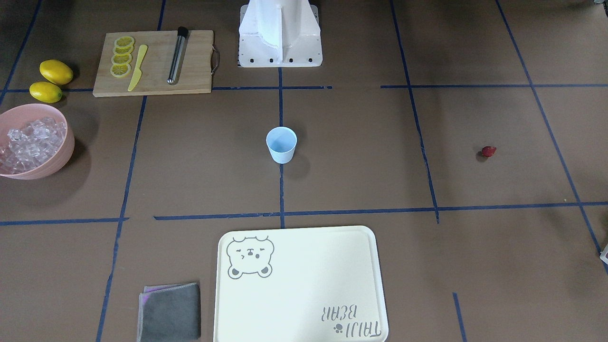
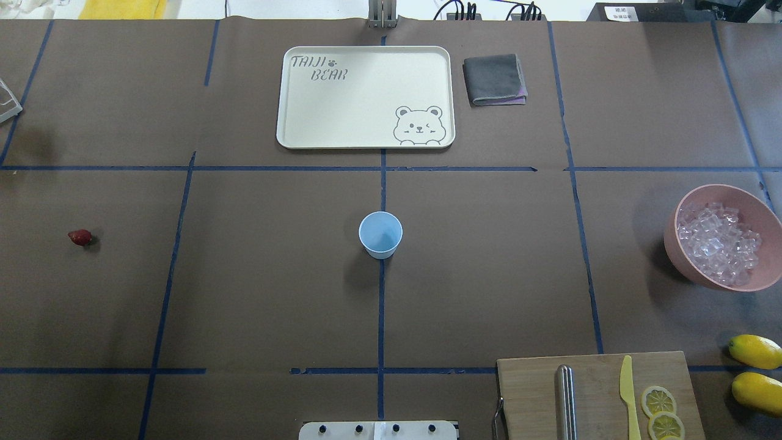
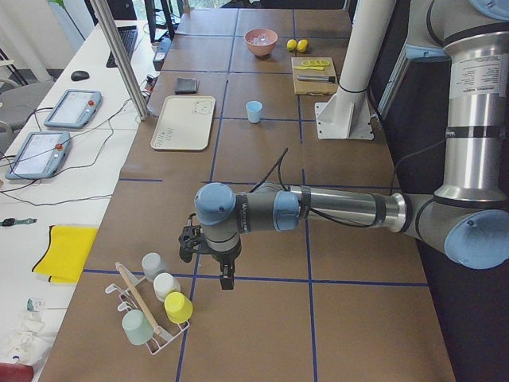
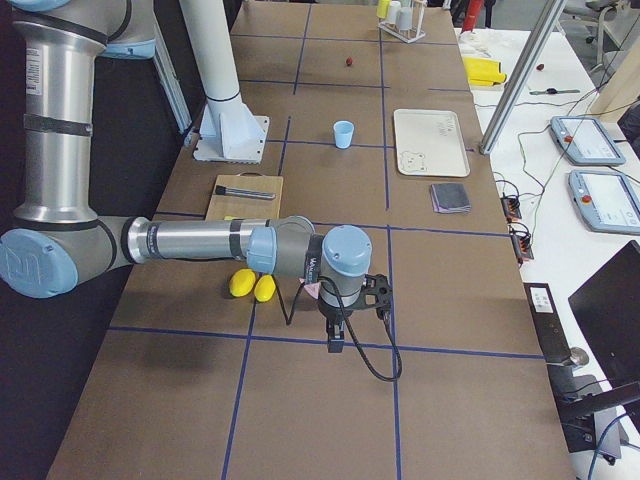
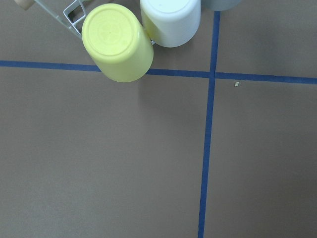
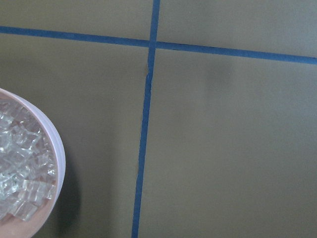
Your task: Put ice and strawberries in cup
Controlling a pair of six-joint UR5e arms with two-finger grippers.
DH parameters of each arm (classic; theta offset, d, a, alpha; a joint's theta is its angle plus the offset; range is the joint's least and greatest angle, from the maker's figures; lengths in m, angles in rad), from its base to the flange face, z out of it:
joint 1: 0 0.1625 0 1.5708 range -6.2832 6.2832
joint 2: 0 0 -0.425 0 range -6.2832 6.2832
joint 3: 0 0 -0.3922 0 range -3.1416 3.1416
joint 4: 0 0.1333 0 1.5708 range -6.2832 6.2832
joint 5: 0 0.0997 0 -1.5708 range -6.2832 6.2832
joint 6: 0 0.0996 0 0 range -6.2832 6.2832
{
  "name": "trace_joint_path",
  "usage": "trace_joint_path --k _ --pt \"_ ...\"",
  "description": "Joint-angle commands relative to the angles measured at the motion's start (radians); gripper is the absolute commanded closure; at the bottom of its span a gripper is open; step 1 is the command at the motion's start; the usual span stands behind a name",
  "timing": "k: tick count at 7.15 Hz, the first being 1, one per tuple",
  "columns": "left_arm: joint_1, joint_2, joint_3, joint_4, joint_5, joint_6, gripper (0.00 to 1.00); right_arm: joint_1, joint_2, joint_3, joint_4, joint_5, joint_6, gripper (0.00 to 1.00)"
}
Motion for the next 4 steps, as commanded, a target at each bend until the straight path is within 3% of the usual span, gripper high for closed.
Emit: trace_joint_path --k 1,4 --pt "0.005 0.006 -0.012 -0.002 0.001 0.002 0.0 -0.001 0.002 0.003 0.001 0.001 0.001 0.0" --pt "0.009 0.007 -0.007 -0.005 -0.051 -0.004 0.0 -0.006 0.016 0.007 0.003 0.005 -0.004 0.0"
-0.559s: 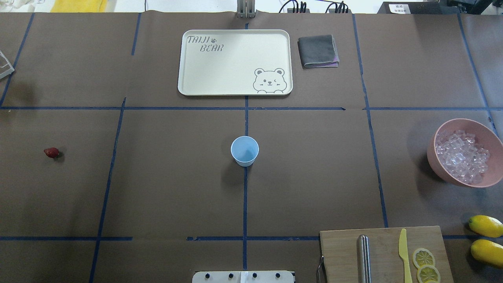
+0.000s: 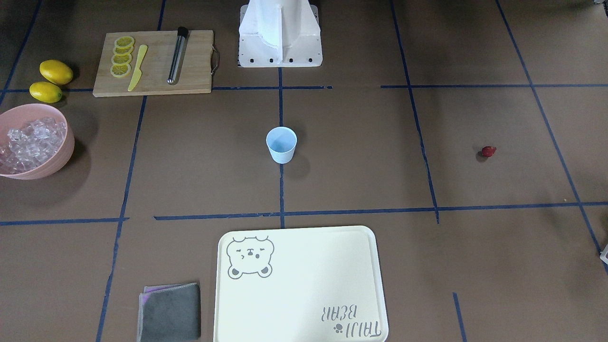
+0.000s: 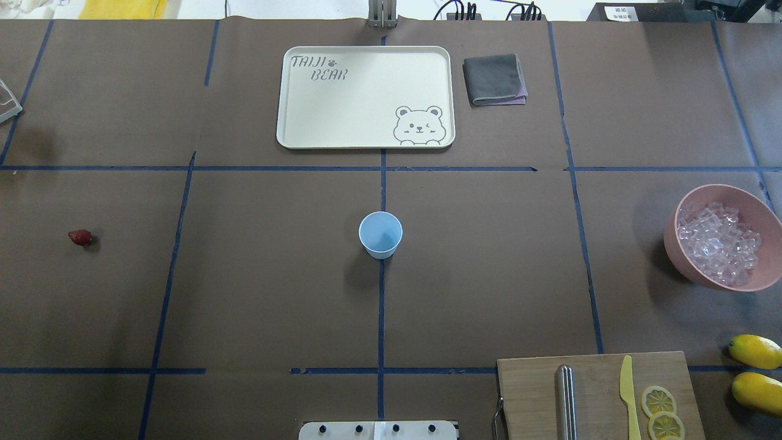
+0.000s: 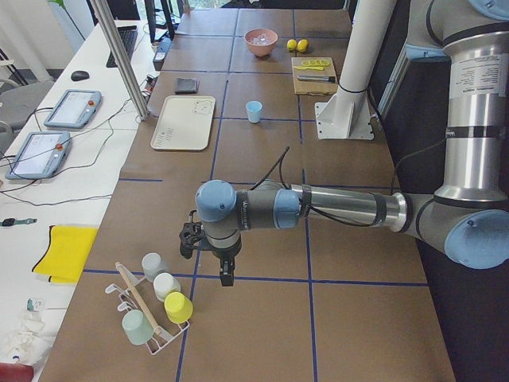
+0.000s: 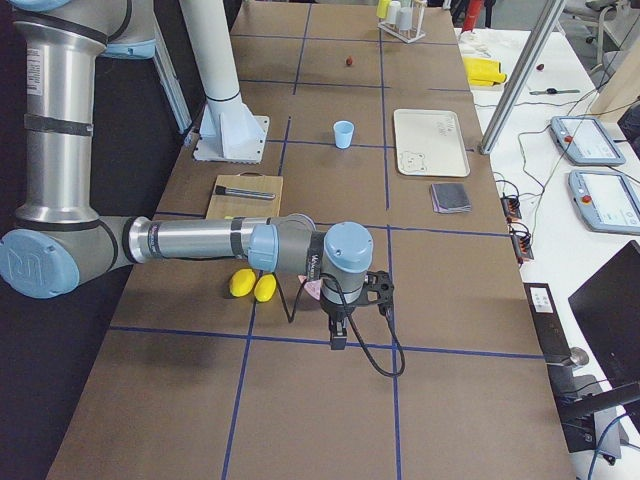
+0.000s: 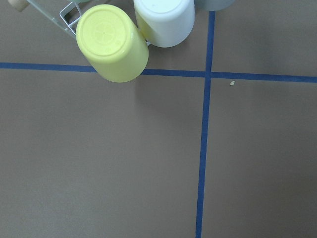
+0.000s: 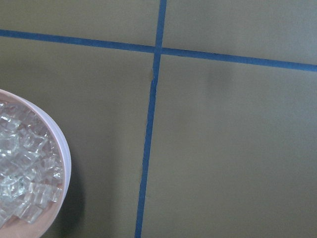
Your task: Put ice and strawberries in cup
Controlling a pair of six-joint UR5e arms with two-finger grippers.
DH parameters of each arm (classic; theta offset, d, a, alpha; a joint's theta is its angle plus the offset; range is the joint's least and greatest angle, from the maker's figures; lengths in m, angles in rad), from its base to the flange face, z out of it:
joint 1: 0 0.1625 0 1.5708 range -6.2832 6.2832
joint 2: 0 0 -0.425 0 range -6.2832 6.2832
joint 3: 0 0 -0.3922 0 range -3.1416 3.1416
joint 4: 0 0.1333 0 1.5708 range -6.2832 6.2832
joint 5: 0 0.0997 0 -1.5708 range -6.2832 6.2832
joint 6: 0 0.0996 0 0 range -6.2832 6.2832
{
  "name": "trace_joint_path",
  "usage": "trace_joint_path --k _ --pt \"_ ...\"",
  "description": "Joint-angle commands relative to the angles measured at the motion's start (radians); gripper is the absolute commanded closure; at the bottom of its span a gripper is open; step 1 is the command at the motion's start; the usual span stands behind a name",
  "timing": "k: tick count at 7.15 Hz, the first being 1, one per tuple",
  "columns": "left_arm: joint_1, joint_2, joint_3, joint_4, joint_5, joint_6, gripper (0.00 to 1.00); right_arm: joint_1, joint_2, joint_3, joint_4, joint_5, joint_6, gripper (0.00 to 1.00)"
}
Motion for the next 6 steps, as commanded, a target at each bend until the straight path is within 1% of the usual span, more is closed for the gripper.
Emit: trace_joint_path --k 1,2,3,4,5,6 --pt "0.001 0.007 -0.01 -0.001 -0.028 0.002 0.0 -0.017 0.037 0.001 -0.001 0.003 0.009 0.0" --pt "0.001 0.007 -0.008 -0.001 -0.028 0.004 0.0 -0.019 0.037 0.003 0.008 0.003 0.003 0.0" --pt "0.001 0.008 -0.02 -0.004 -0.028 0.002 0.0 -0.019 0.007 0.024 0.093 0.02 0.002 0.0" --pt "0.001 0.023 -0.031 -0.004 -0.05 0.002 0.0 -0.025 -0.03 0.029 0.181 0.052 0.002 0.0" --pt "0.001 0.025 -0.031 -0.016 -0.113 0.002 0.0 -0.059 -0.071 0.035 0.27 0.142 0.011 0.0" --pt "0.001 0.048 -0.03 -0.051 -0.156 0.002 0.0 -0.108 -0.092 0.044 0.305 0.161 0.09 0.0"
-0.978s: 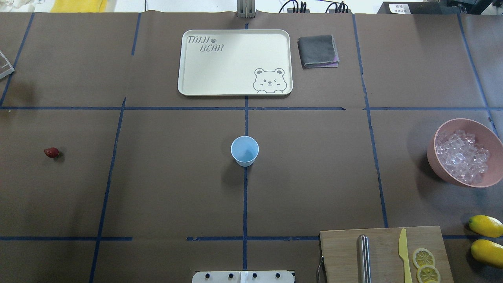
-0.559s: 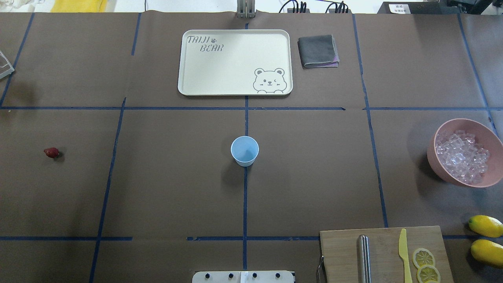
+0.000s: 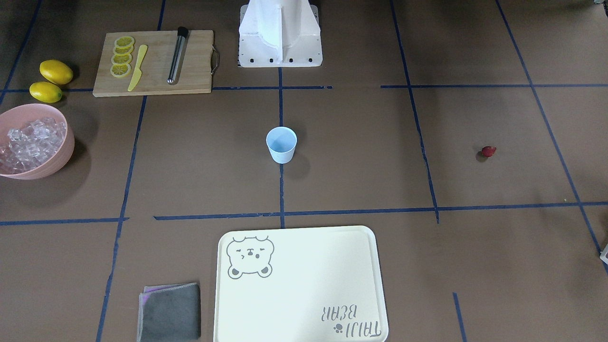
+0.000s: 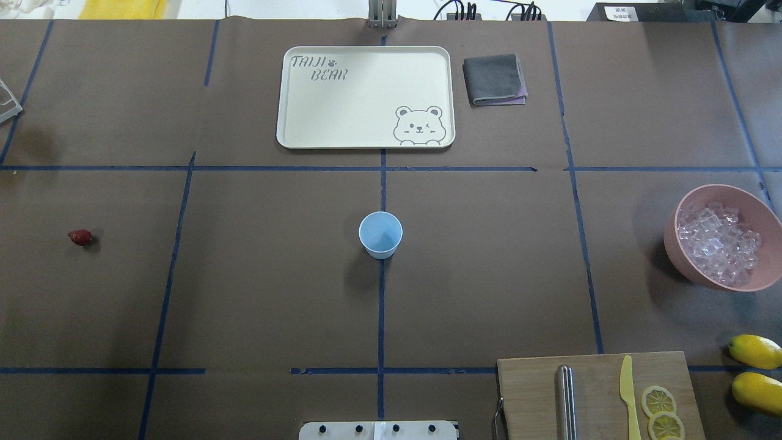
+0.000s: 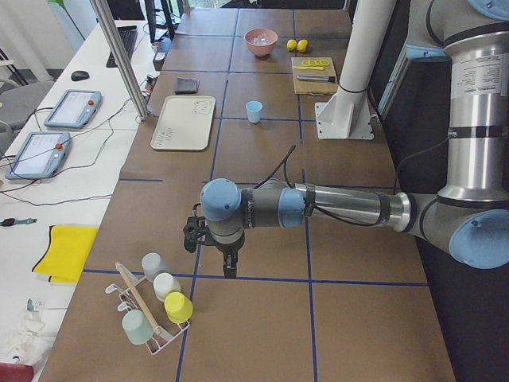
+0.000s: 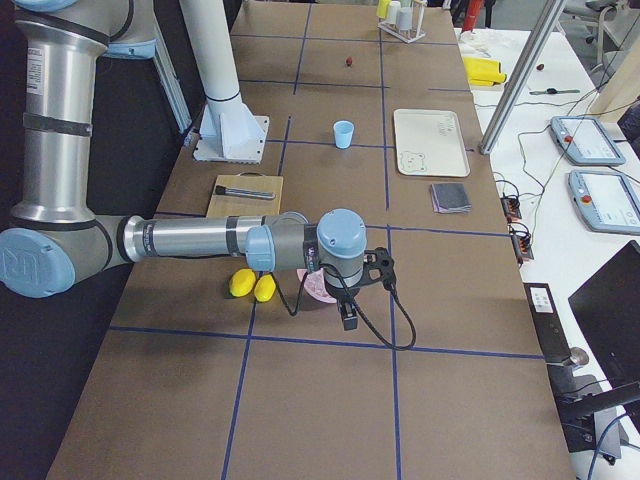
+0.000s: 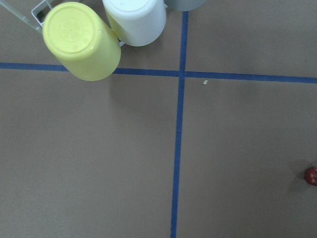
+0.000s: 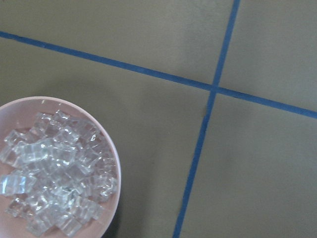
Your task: Put ice and strawberries in cup
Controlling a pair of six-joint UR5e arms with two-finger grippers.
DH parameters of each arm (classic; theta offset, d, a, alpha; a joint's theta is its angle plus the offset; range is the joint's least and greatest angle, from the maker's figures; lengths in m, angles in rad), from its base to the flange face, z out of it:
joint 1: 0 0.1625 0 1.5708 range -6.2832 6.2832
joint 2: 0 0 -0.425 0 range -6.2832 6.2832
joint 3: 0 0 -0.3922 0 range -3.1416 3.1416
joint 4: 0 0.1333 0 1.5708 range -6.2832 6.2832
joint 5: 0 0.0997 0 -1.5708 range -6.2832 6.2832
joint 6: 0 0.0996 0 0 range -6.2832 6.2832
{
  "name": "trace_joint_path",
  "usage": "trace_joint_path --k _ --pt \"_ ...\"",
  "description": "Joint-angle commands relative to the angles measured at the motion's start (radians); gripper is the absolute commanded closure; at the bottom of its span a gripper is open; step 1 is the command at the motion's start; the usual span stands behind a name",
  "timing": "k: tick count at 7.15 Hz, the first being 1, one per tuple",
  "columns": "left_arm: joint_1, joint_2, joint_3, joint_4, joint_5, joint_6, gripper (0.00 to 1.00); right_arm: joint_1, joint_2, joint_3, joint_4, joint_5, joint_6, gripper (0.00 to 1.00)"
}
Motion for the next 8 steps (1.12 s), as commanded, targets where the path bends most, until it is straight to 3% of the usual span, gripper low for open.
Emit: trace_joint_path --k 1,2,4,6,8 --pt "0.001 0.044 -0.001 -0.117 -0.057 -0.002 0.0 -0.131 -0.052 0.054 0.079 0.028 0.149 0.0" --pt "0.002 0.081 0.001 -0.202 -0.057 -0.011 0.0 -0.188 -0.06 0.087 0.079 -0.014 0.191 0.0" --pt "0.002 0.089 0.003 -0.221 -0.057 -0.011 0.0 -0.291 -0.079 0.15 0.077 -0.164 0.248 0.02" --pt "0.002 0.089 0.001 -0.223 -0.057 -0.011 0.0 -0.427 -0.071 0.153 0.108 -0.173 0.44 0.03" --pt "0.002 0.087 0.001 -0.223 -0.055 -0.011 0.0 -0.454 -0.089 0.147 0.166 -0.176 0.52 0.06"
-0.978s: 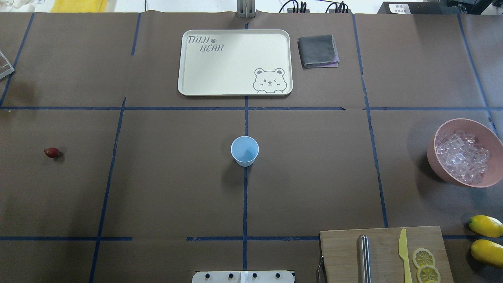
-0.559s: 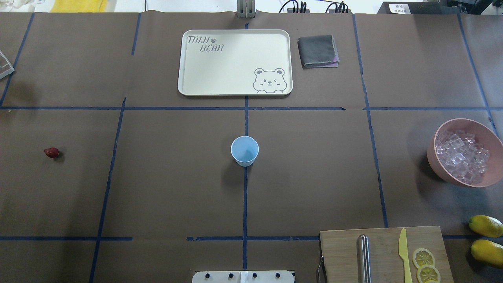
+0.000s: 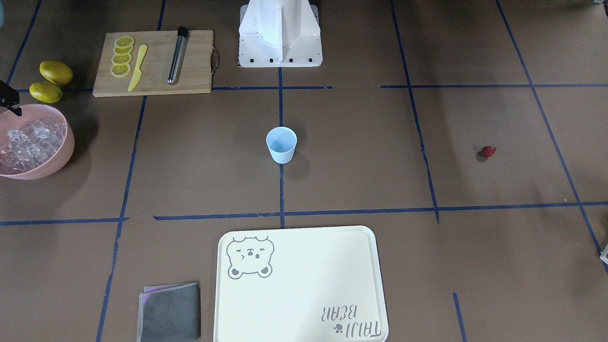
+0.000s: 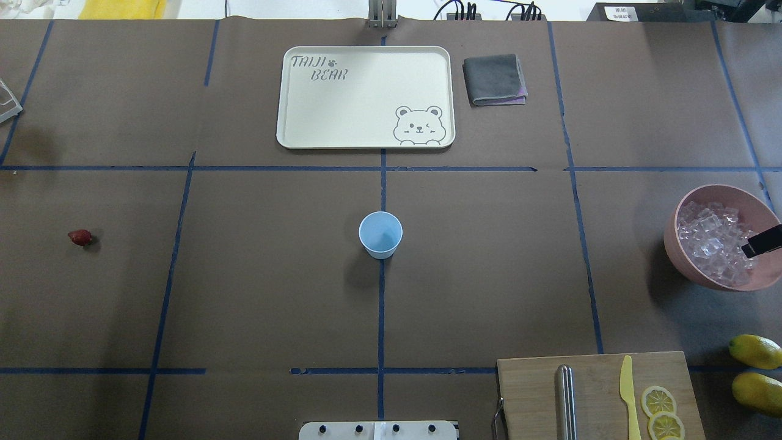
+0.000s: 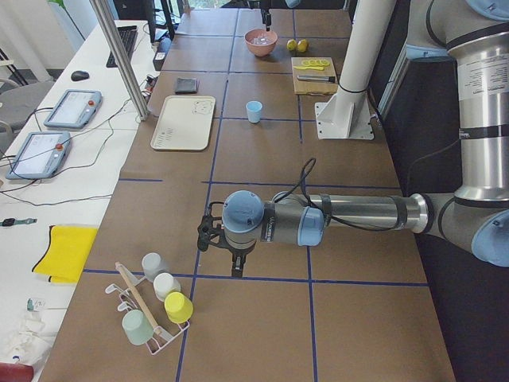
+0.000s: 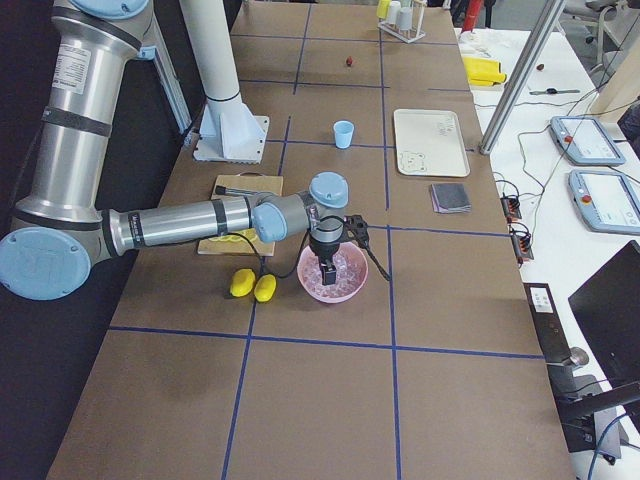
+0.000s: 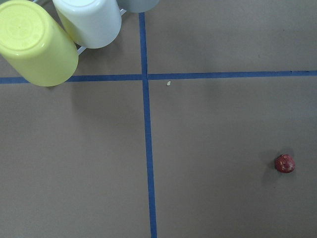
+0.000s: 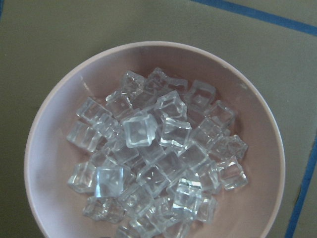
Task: Put ice and strawberries in cup
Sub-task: 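Lower the right gripper into the pink bowl and grasp an ice cube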
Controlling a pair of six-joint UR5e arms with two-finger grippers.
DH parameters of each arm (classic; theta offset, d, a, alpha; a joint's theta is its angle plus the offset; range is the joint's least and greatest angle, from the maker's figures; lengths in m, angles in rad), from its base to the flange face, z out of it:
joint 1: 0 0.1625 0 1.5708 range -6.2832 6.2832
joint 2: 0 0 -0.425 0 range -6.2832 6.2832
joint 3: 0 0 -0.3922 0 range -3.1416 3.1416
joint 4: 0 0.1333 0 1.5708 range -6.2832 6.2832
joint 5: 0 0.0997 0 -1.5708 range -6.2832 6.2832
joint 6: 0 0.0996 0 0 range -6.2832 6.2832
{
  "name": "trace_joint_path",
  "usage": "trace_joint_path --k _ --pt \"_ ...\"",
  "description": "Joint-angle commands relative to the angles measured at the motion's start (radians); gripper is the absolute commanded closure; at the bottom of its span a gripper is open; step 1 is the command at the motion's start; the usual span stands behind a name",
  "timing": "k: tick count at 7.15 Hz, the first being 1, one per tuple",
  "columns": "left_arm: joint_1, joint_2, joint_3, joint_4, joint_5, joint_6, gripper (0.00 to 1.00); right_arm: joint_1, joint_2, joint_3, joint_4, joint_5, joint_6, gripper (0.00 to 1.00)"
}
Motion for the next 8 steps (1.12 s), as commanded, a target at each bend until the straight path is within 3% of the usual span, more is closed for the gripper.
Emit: trace_joint_path --k 1,3,8 --pt "0.0 0.0 0.0 0.0 0.001 0.0 0.0 -0.022 -0.012 -0.005 0.025 -0.028 0.045 0.08" --pt "0.0 0.001 0.0 0.0 0.001 0.0 0.0 -0.022 -0.004 -0.023 0.025 -0.074 0.045 0.12" --pt "0.0 -0.001 -0.002 0.0 0.001 0.002 0.0 -0.057 0.031 -0.047 0.029 -0.08 0.03 0.23"
